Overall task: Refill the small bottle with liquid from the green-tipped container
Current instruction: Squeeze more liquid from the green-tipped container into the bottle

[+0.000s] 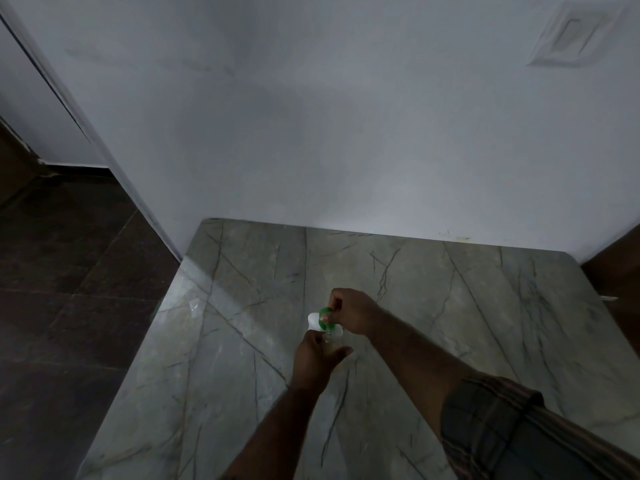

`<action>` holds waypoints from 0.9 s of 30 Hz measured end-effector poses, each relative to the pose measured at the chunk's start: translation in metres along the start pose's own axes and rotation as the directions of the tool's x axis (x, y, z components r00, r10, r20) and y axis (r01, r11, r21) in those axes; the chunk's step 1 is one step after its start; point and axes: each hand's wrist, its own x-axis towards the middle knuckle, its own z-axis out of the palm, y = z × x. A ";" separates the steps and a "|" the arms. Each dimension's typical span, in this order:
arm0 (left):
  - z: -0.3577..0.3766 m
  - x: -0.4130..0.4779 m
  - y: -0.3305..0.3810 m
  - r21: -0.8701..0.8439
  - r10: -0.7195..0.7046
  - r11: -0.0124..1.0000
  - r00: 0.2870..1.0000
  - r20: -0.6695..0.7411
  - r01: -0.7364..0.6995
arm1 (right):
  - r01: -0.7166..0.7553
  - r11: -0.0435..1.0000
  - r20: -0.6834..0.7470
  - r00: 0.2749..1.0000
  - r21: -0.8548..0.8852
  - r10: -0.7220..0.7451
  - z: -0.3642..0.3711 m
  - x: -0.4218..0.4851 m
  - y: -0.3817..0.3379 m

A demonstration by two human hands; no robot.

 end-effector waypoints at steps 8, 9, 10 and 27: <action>-0.002 -0.003 -0.003 -0.029 -0.006 1.000 1.000 0.018 0.006 | 0.015 1.000 -0.007 1.000 0.002 -0.015 0.001 0.000 0.001; -0.002 -0.003 -0.001 -0.027 -0.006 1.000 1.000 0.014 0.007 | 0.014 1.000 -0.014 1.000 0.002 -0.014 0.000 0.001 0.001; -0.002 -0.003 0.000 -0.022 -0.005 1.000 1.000 0.011 0.005 | 0.010 1.000 -0.020 1.000 0.004 -0.010 0.000 0.001 0.001; 0.000 -0.005 0.000 -0.026 -0.019 0.999 1.000 -0.002 0.019 | -0.005 1.000 -0.027 1.000 0.024 0.005 0.001 -0.001 0.003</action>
